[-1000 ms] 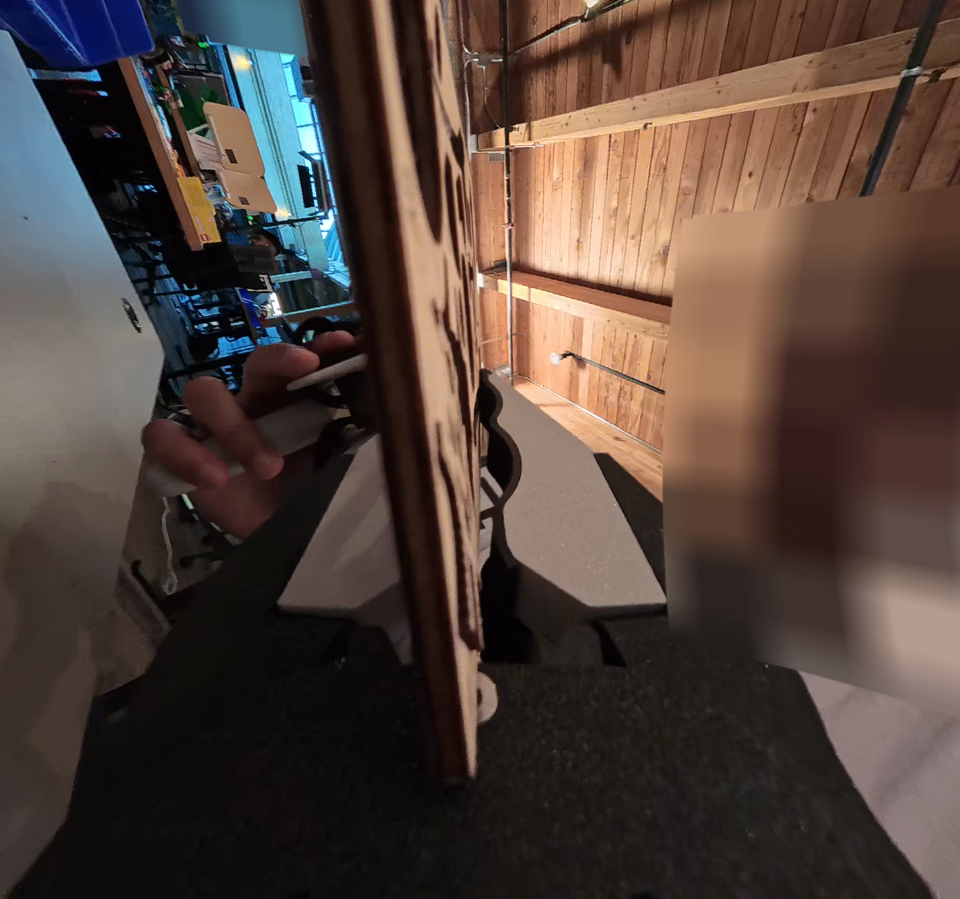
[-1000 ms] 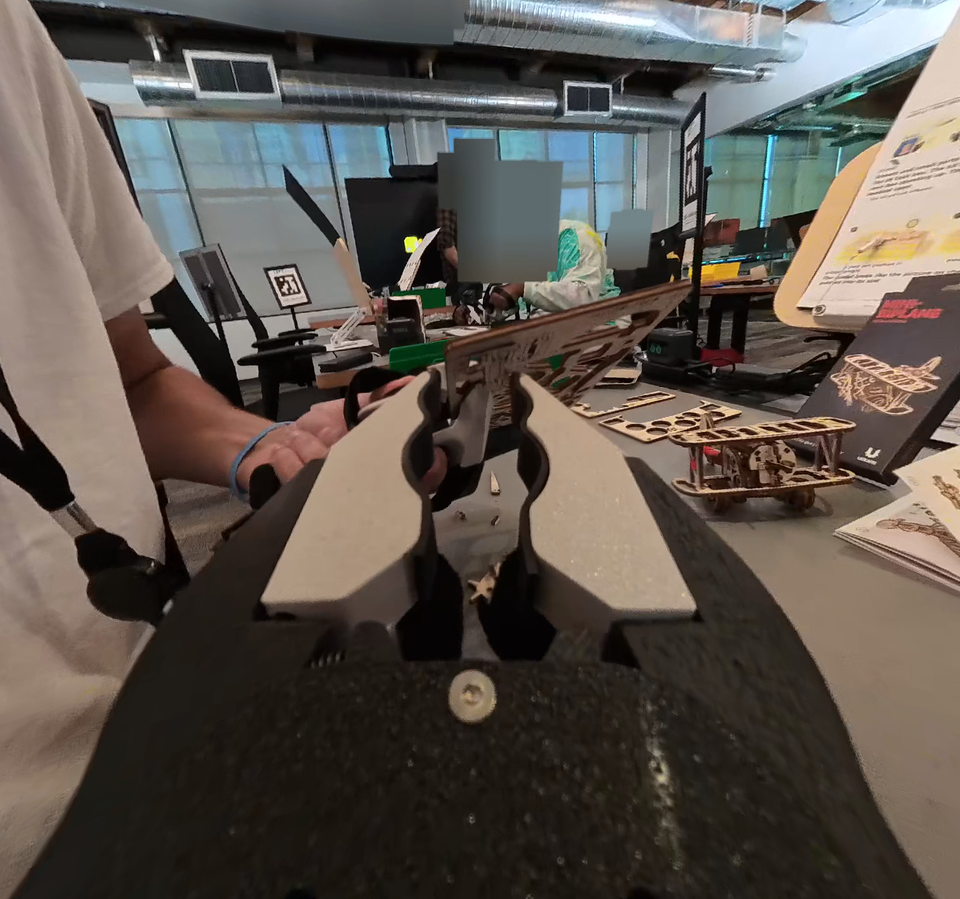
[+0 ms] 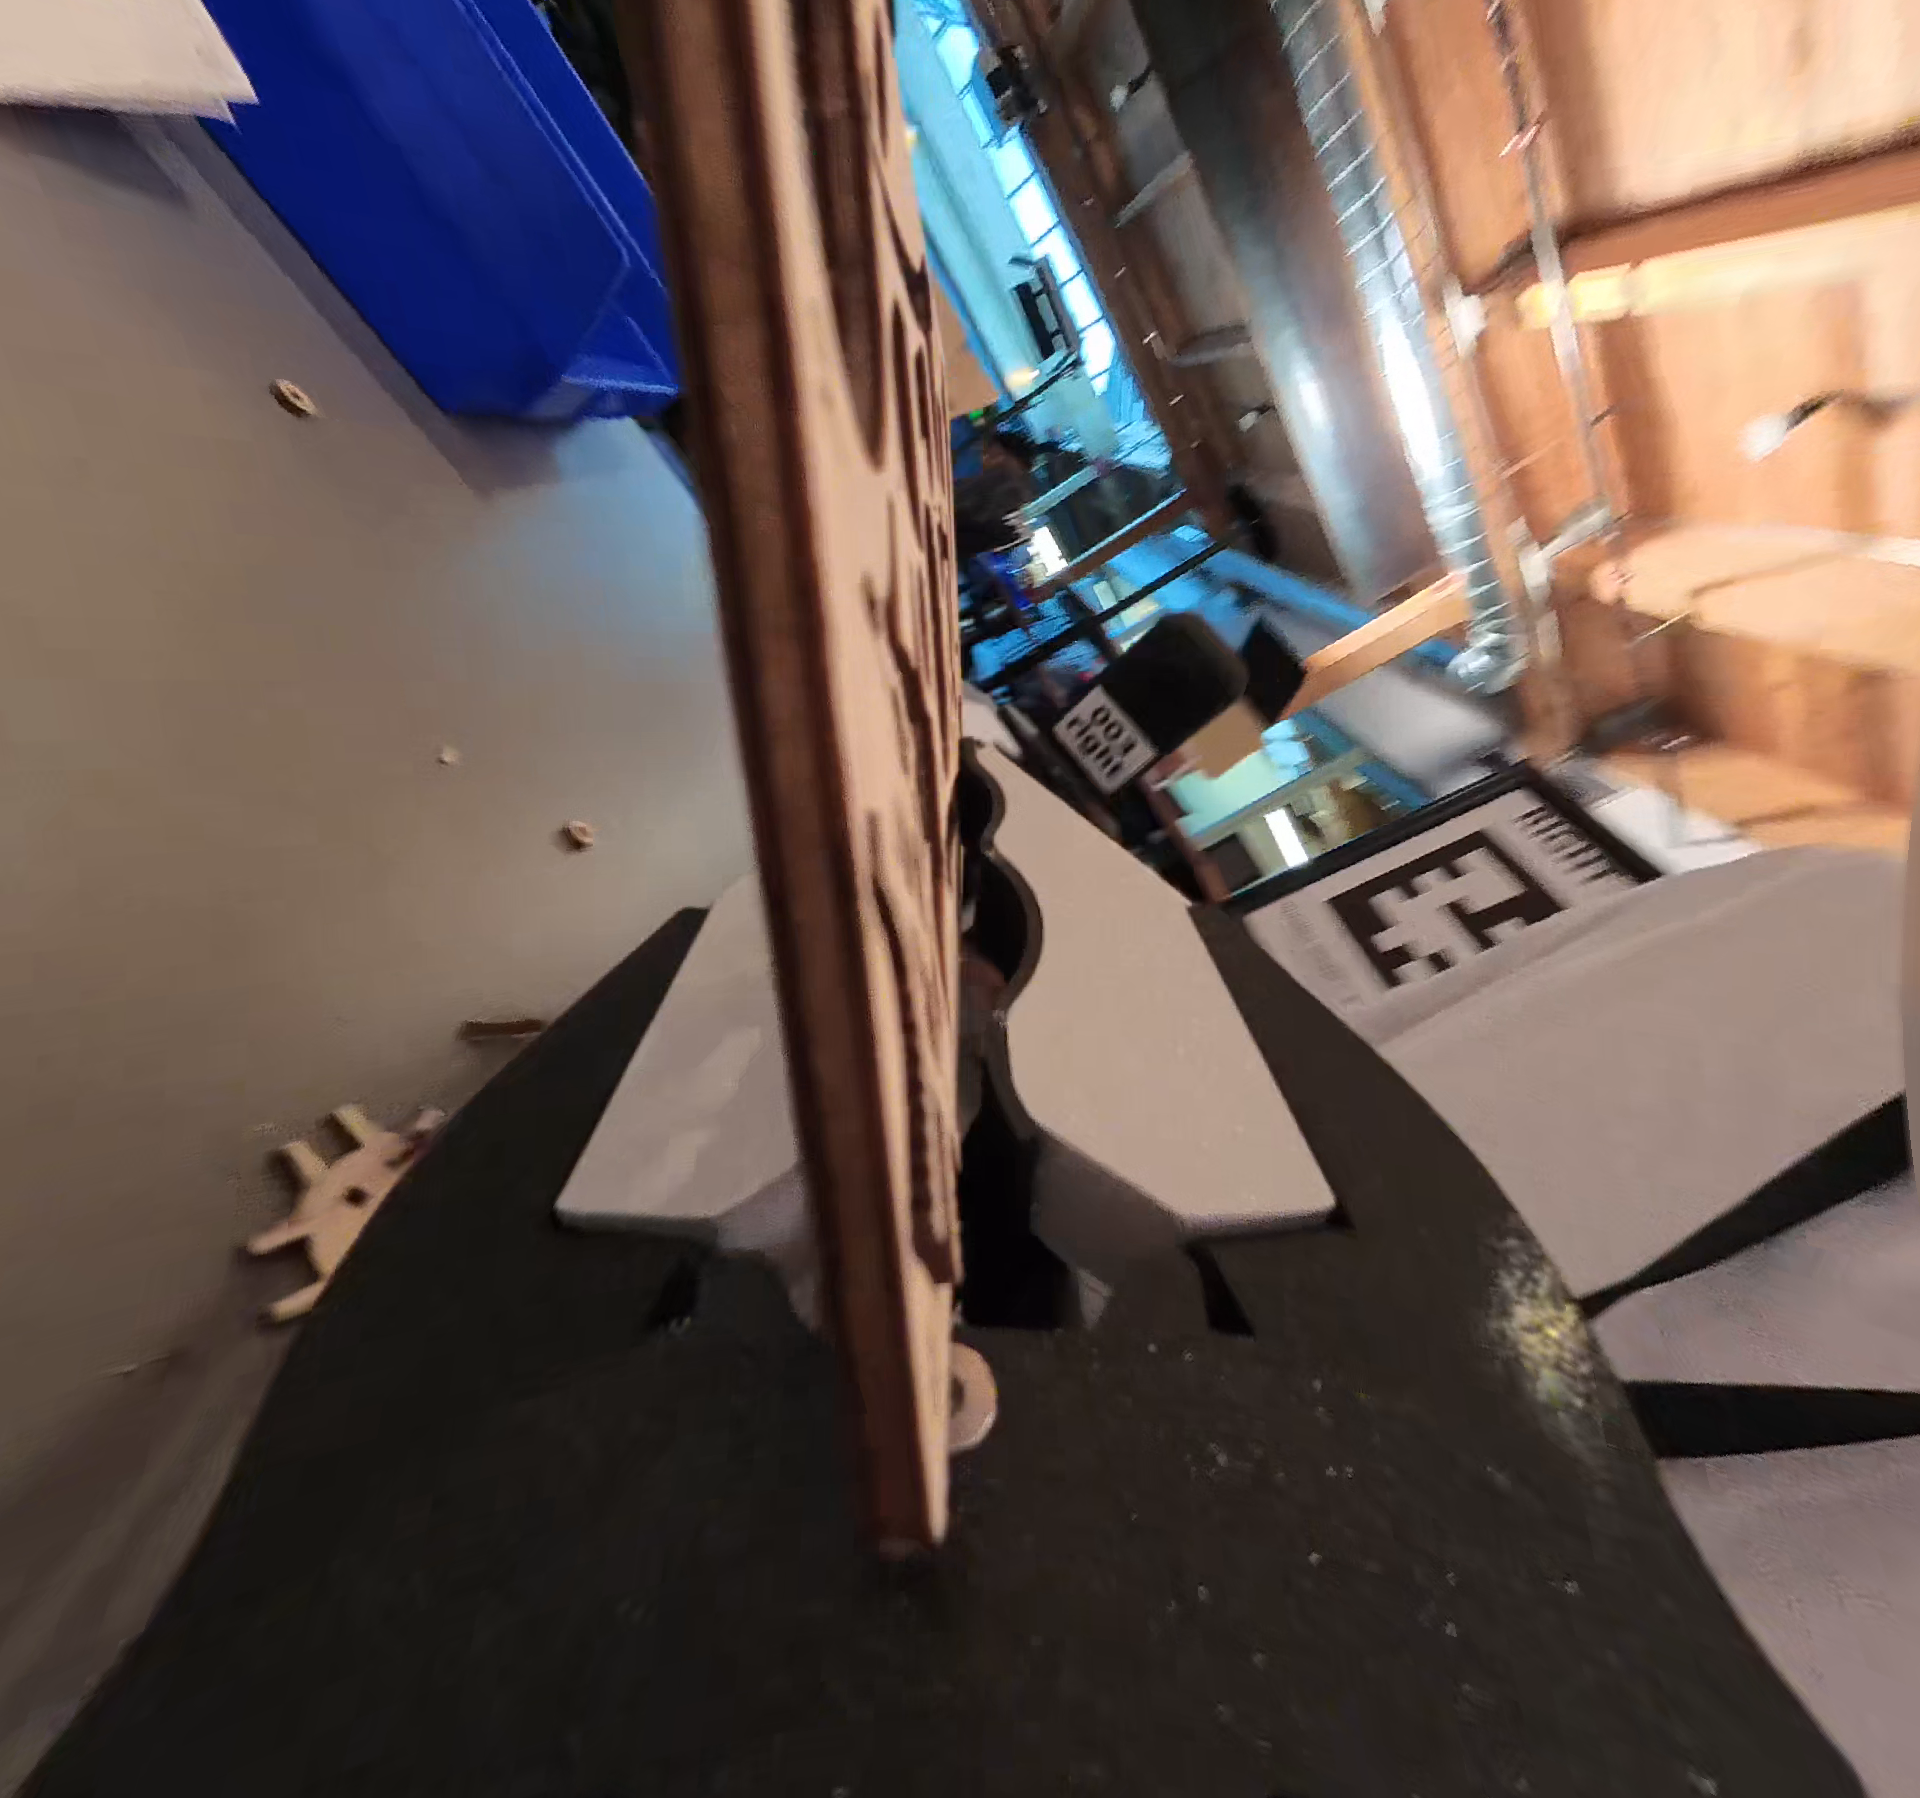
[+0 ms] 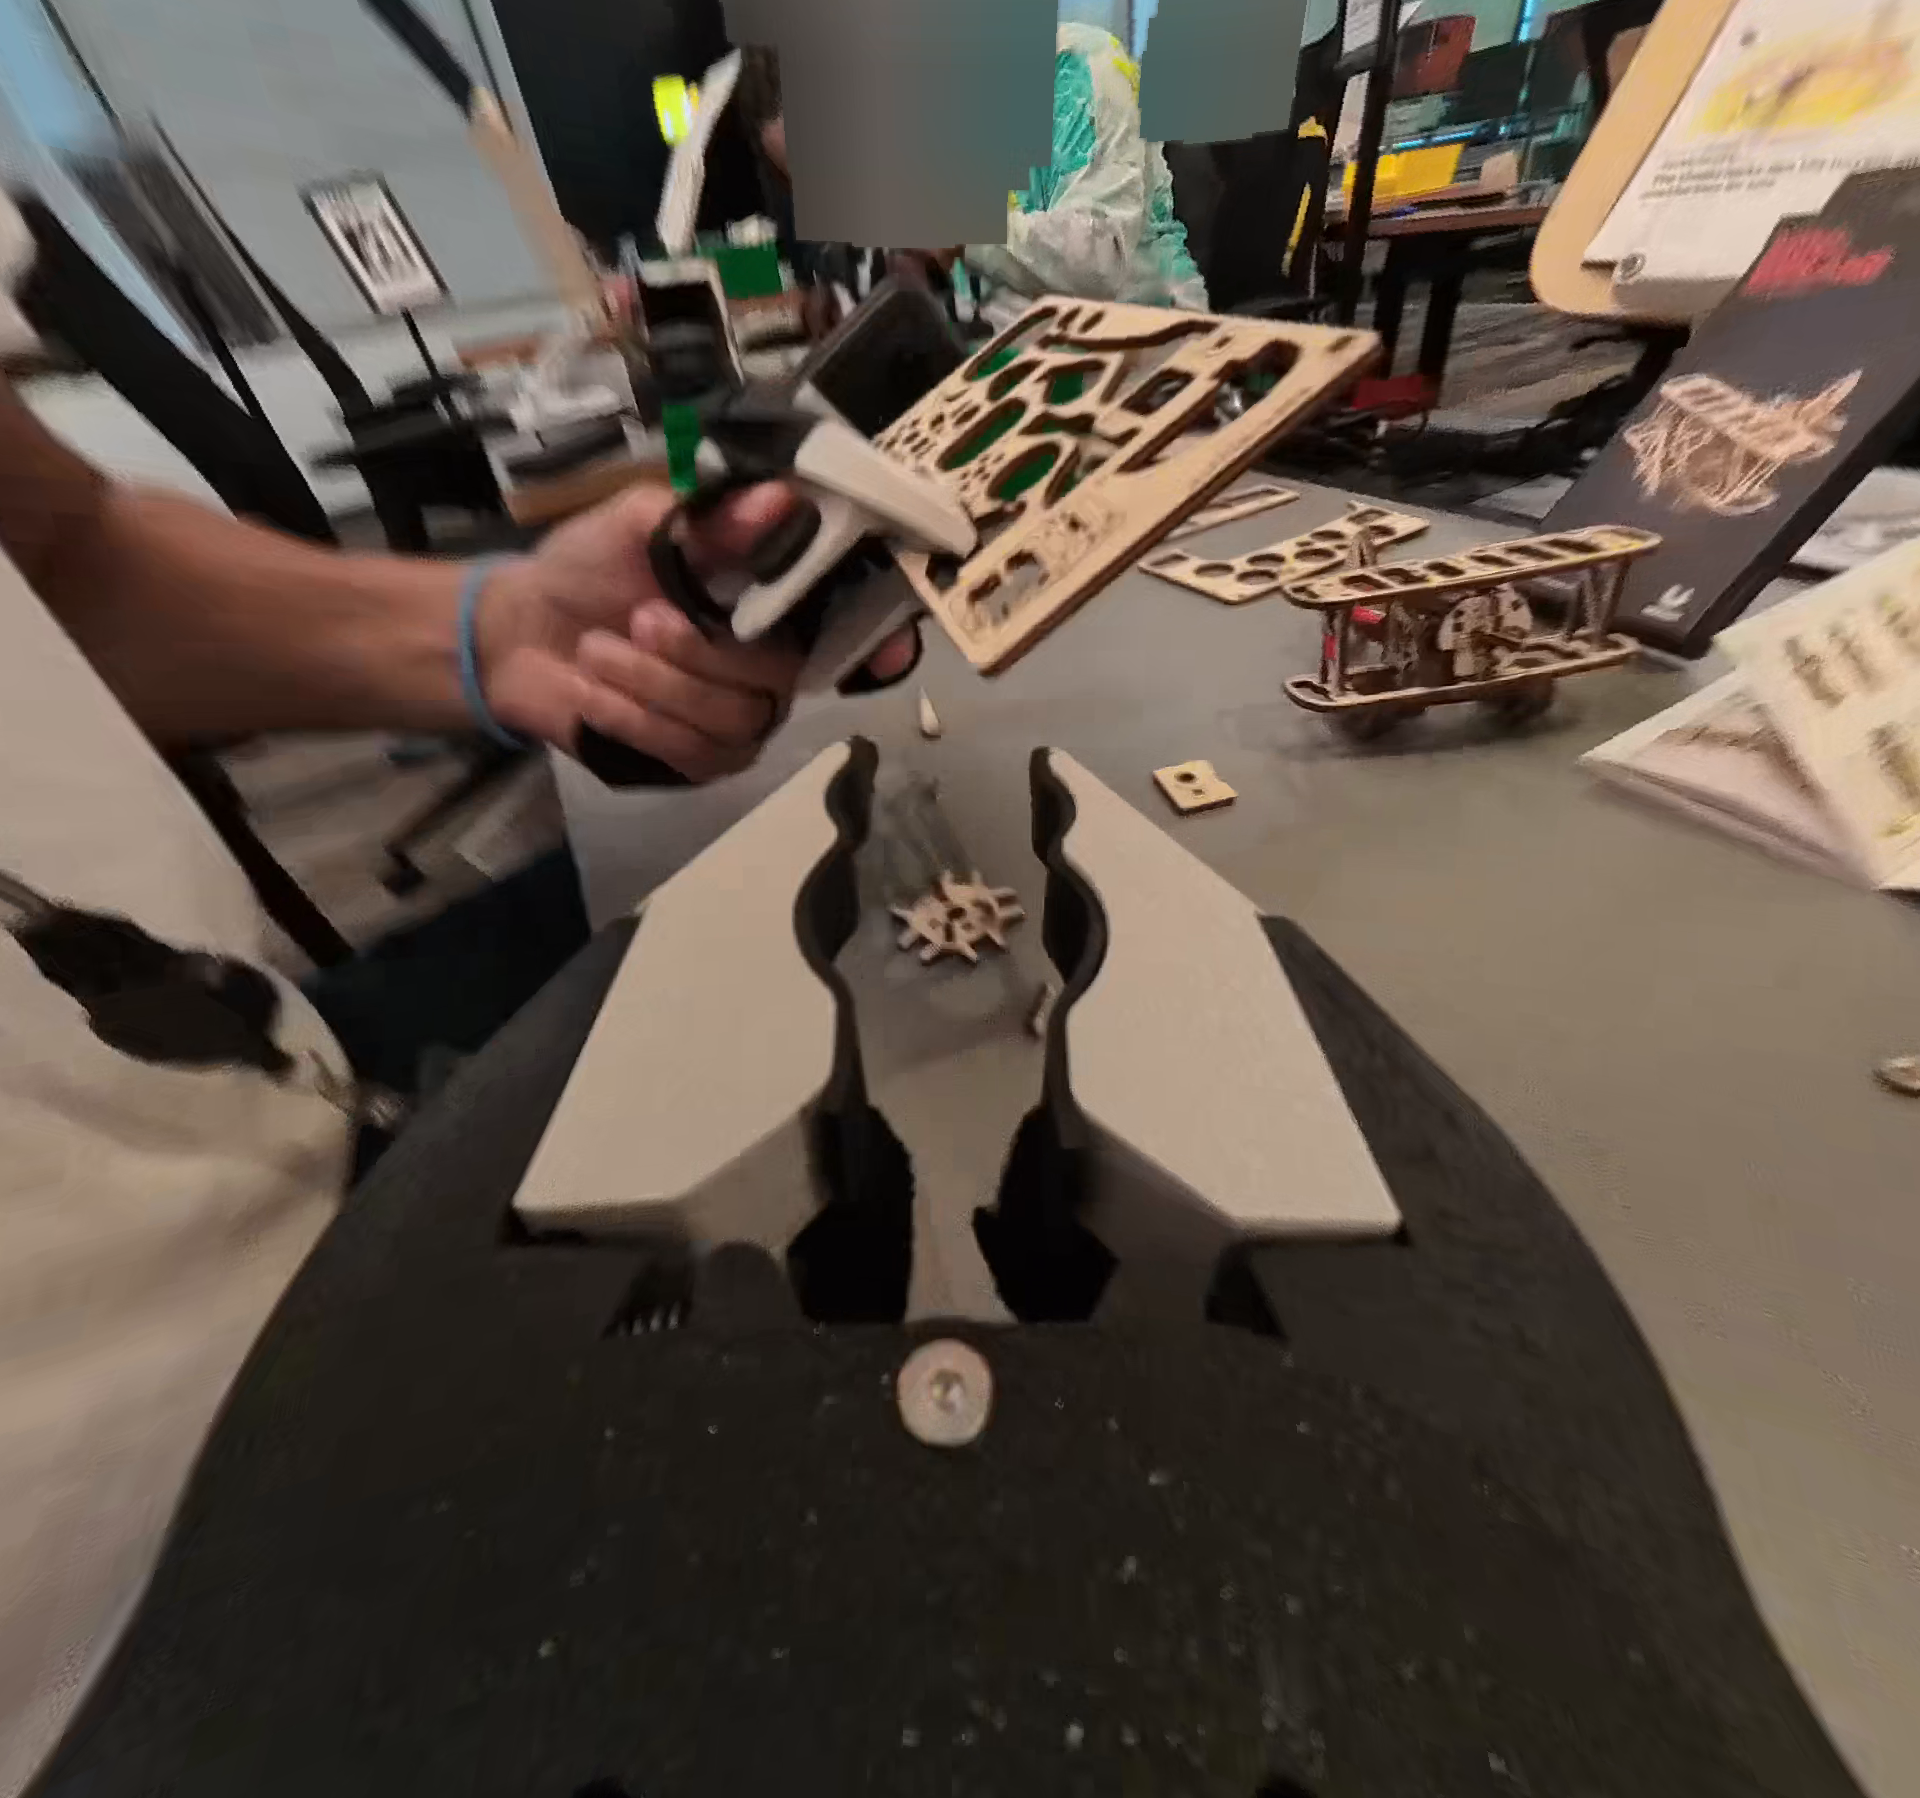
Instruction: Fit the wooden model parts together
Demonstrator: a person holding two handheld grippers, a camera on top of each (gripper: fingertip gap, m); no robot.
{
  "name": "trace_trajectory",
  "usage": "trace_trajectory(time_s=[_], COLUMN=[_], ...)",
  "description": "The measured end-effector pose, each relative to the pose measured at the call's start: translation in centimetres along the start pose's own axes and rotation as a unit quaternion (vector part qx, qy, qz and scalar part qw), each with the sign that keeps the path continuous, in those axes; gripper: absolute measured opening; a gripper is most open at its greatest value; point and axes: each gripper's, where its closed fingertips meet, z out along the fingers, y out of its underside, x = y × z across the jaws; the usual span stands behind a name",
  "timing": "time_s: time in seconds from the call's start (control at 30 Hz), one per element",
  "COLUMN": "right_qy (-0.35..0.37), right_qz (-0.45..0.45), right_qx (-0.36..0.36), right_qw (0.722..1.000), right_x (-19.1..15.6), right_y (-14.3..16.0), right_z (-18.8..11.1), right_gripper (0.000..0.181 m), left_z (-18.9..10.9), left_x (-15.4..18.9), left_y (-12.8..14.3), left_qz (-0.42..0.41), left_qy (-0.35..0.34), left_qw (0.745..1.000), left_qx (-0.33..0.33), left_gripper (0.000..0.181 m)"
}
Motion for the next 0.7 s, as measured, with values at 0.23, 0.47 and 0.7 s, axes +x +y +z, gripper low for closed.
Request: trace_trajectory(time_s=[0.23,0.47,0.7], right_qy=[-0.012,0.013,0.181], right_qz=[0.224,0.269,0.169], right_qx=[0.054,0.054,-0.099], right_qw=[0.973,0.962,0.964], right_x=[1.3,1.9,3.5], right_y=[-0.5,-0.2,2.4], right_z=[1.5,1.3,0.6], right_gripper=[0.015,0.006,0.008], left_z=[0.5,1.1,2.2], left_x=[0.6,-0.1,-1.6], left_y=[1.2,1.7,2.9], left_qz=[0.176,0.171,0.242], left_qy=[-0.061,-0.085,-0.187], left_qw=[0.981,0.981,0.952], left_qx=[-0.046,-0.037,-0.022], left_gripper=[0.000,0.000,0.001])
